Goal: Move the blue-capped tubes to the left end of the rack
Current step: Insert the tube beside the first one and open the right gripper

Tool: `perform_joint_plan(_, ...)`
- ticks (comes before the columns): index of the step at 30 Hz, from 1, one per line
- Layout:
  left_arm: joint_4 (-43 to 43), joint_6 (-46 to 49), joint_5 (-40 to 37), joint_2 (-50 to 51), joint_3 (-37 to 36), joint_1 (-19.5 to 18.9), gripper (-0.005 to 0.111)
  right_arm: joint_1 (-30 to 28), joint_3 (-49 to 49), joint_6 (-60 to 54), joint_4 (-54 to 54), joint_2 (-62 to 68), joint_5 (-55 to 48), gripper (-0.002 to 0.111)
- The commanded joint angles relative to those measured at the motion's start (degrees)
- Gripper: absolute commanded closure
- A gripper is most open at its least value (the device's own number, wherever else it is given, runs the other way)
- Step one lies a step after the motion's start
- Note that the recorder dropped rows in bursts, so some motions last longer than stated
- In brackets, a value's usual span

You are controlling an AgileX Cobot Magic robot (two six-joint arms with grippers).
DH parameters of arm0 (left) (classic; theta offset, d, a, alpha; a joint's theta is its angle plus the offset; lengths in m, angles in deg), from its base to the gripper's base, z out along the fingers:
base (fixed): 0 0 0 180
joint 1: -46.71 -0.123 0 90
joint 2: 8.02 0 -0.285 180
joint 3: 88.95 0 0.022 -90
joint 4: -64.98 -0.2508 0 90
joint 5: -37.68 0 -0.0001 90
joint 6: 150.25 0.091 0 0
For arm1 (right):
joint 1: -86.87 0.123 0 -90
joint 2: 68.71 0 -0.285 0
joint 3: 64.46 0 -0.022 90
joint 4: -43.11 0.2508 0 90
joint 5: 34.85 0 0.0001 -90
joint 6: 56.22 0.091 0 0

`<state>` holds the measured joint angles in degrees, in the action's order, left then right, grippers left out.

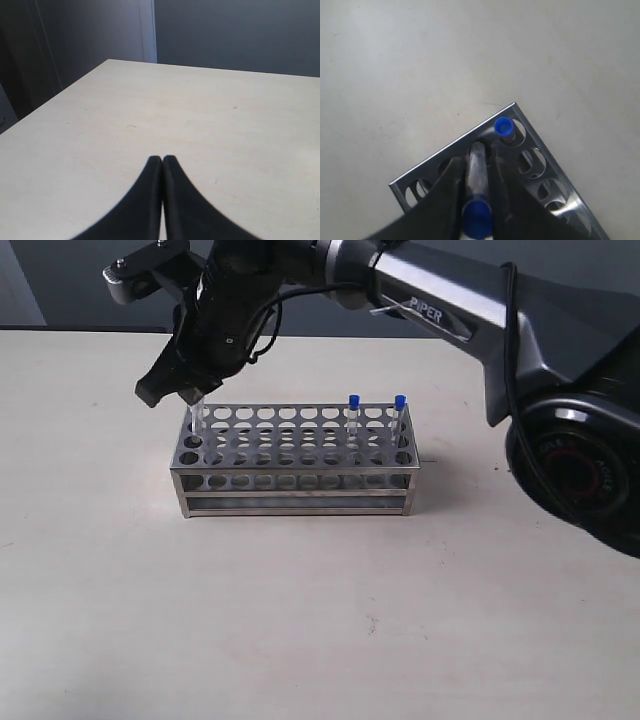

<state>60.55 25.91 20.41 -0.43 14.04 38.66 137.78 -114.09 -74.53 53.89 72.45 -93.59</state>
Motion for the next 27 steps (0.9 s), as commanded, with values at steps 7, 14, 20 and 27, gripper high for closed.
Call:
perform_joint_plan(7, 0.3, -0.1, 0.6, 0.2, -0.2, 0.3, 0.106, 0.0, 0.3, 0.3, 1.3, 2.2, 7.0, 0.109)
perform_joint_plan(14, 0.3, -0.1, 0.6, 0.2, -0.2, 0.3, 0.106, 0.0, 0.3, 0.3, 5.9, 5.2, 9.4, 0.109)
perform_joint_plan(20, 0.3, -0.1, 0.6, 0.2, -0.2, 0.3, 0.106, 0.1, 0.3, 0.1, 6.1, 6.3, 7.9, 0.109)
perform_joint_plan(27, 0.3, -0.1, 0.6, 0.2, -0.2, 0.3, 0.106, 0.1, 0.3, 0.1, 6.2, 5.1, 6.8, 0.073)
